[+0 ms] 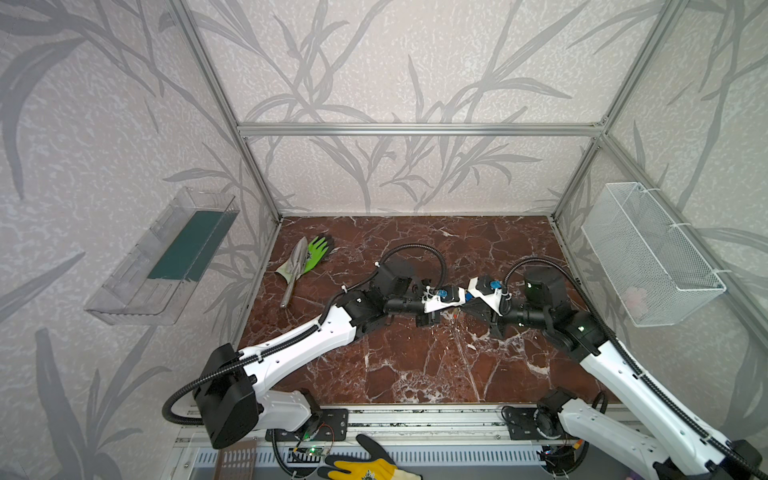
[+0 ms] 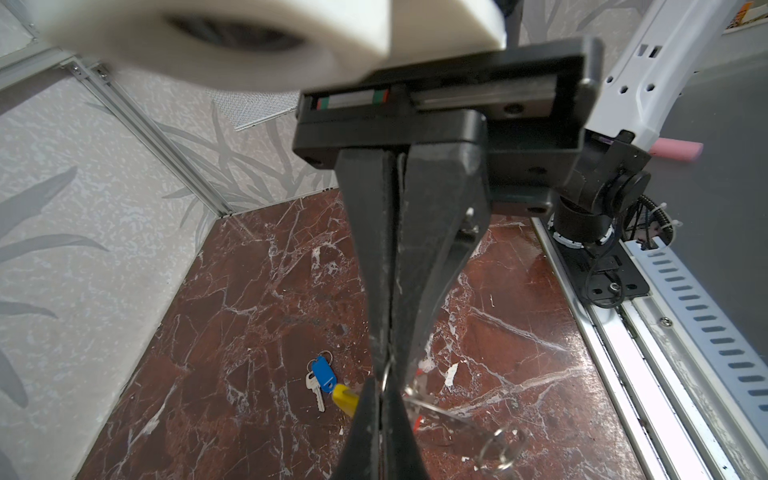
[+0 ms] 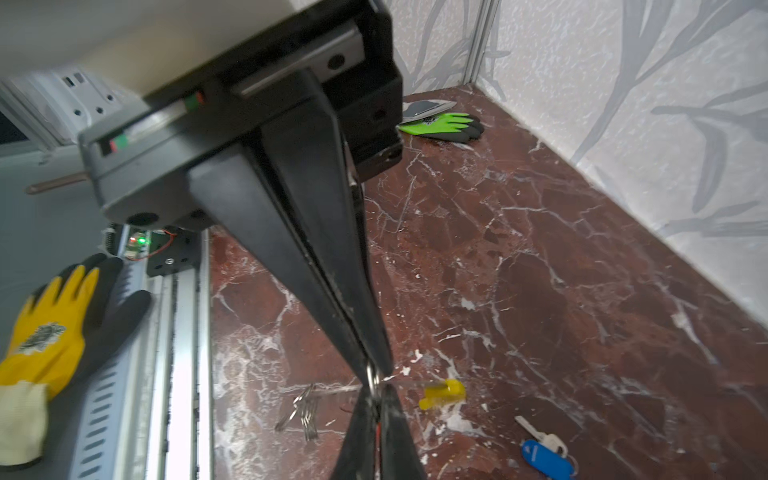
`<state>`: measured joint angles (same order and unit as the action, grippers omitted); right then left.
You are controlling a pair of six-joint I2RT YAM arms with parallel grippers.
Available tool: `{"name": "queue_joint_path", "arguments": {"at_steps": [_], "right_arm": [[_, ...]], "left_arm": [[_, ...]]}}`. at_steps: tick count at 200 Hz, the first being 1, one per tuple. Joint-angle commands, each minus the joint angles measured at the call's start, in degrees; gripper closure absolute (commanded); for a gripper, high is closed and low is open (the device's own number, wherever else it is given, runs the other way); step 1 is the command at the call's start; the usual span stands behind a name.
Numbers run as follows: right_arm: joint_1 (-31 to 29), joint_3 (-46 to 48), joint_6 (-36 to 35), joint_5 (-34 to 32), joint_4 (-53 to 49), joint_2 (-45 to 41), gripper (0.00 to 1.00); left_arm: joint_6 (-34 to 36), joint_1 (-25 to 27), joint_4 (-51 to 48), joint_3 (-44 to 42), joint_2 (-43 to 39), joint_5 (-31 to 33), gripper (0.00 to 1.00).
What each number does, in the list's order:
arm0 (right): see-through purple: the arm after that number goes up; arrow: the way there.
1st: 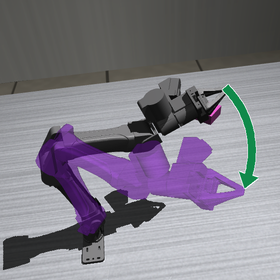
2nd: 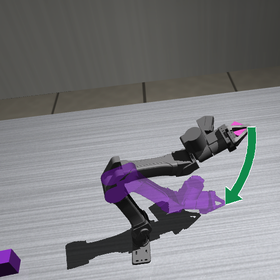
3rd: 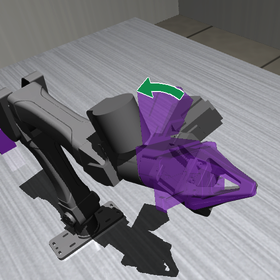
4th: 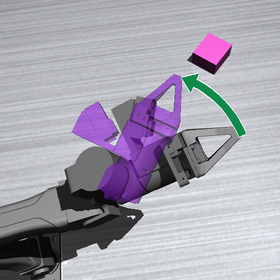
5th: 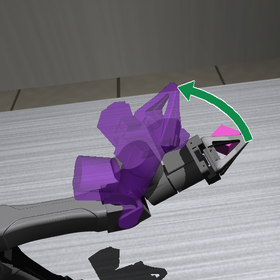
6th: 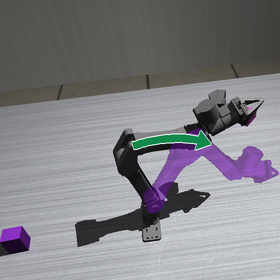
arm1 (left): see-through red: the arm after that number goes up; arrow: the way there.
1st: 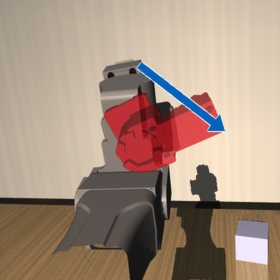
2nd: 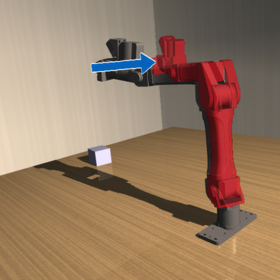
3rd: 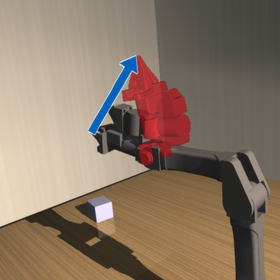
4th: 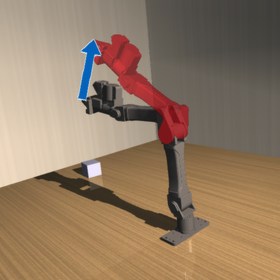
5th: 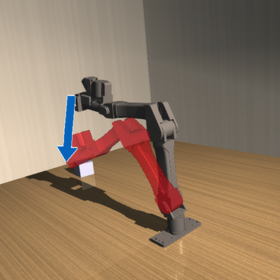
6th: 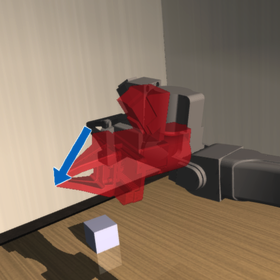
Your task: Put the keys on the keyring
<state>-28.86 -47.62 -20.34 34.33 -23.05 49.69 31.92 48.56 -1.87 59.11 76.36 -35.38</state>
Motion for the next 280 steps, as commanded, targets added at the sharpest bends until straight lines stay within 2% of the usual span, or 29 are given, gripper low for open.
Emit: {"name": "queue_joint_path", "arguments": {"at_steps": [1,12,24,59,90,130,162,211,280], "right_arm": [[-0.4,1.9,1.1,-4.5,6.5,-3.3,0.74],[-0.3,3.8,1.0,-7.6,8.1,-5.3,0.68],[-0.1,5.4,1.3,-8.6,9.9,-7.0,0.66],[0.7,9.2,4.1,-6.9,13.9,-9.9,0.66],[0.7,11.3,7.7,-5.0,19.3,-11.3,0.66],[0.7,11.2,9.1,-4.1,22.5,-8.8,0.67],[0.8,10.7,9.4,-4.0,24.5,-7.0,0.72],[0.8,9.8,7.8,-0.4,23.8,-5.5,1.0],[2.3,6.2,7.6,8.5,21.2,-0.6,1.0]], "left_arm": [[-2.7,-1.0,3.4,-0.3,0.0,-3.3,1.0],[-5.5,-1.8,6.9,-1.2,-0.4,-4.5,1.0],[-8.4,-2.6,10.4,-2.0,-0.9,-5.5,1.0],[-15.5,-3.8,20.6,-3.9,-1.5,-6.9,1.0],[-17.9,-3.9,25.0,-4.9,-1.7,-5.7,1.0],[-20.5,-3.8,28.8,-5.3,-1.9,-6.1,1.0],[-20.8,-3.9,29.7,-5.8,-2.2,-6.7,1.0],[-20.7,-3.9,29.9,-6.0,-2.6,-7.4,1.0],[-24.7,-4.1,38.1,-8.2,-1.4,-10.9,1.0]]}}
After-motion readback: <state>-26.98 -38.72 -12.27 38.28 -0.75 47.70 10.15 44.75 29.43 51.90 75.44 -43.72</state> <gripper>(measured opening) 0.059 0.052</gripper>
